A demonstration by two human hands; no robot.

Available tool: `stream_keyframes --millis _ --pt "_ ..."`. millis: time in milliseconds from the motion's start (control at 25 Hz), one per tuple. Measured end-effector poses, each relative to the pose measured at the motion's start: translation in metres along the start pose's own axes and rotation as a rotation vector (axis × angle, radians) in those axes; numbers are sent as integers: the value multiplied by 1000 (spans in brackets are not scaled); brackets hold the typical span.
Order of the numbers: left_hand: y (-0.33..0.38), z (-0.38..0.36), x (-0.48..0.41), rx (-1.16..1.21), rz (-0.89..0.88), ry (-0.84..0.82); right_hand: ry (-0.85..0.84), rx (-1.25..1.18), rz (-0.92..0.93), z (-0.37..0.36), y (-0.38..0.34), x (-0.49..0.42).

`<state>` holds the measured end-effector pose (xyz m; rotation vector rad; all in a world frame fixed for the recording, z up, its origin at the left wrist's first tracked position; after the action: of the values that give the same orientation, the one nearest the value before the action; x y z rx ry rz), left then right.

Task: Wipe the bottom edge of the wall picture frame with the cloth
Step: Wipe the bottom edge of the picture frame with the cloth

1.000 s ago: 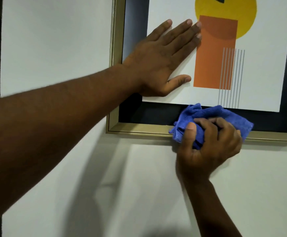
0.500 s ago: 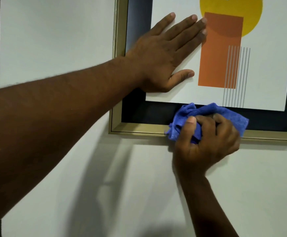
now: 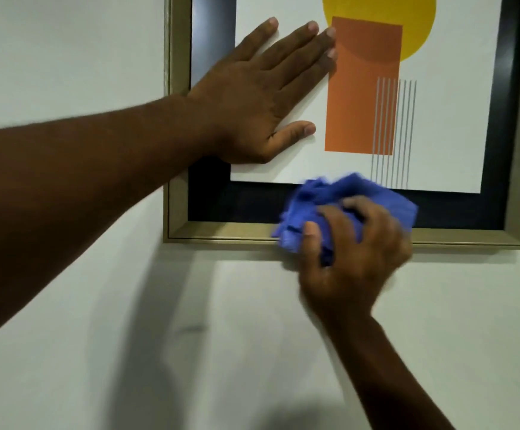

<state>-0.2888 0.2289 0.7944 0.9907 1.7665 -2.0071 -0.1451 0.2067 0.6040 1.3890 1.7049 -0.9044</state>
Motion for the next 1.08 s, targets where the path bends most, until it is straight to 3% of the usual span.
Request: stream_keyframes --millis 160,240,480,600,720,880,1080 --pt "2 -1 -1 -3 40 -15 73 72 -272 -8 12 -6" --pt "2 0 -3 23 79 -54 56 41 -274 -13 -17 -3" --pt "7 7 -8 44 124 -166 -275 -78 23 -12 -83 9" --pt "13 8 -2 31 156 -207 -325 -104 253 -1 -49 5" --pt "19 18 5 23 187 -248 -329 -110 309 13 3 -8" --pt "29 29 14 42 287 -382 -384 -73 203 32 59 -19" --pt "76 40 18 225 577 -401 -463 -188 -18 49 48 -28"
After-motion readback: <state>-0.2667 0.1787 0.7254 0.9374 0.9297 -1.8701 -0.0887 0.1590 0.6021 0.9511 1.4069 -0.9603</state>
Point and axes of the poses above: each hand's wrist, its own x-axis away from the middle knuckle, its own z-axis out of the back of the hand, y = z × x, the point moved 2 cm from there along -x, towards the middle knuckle, and after that the axes turned 10 degrees about y, right-handed, at the moved point
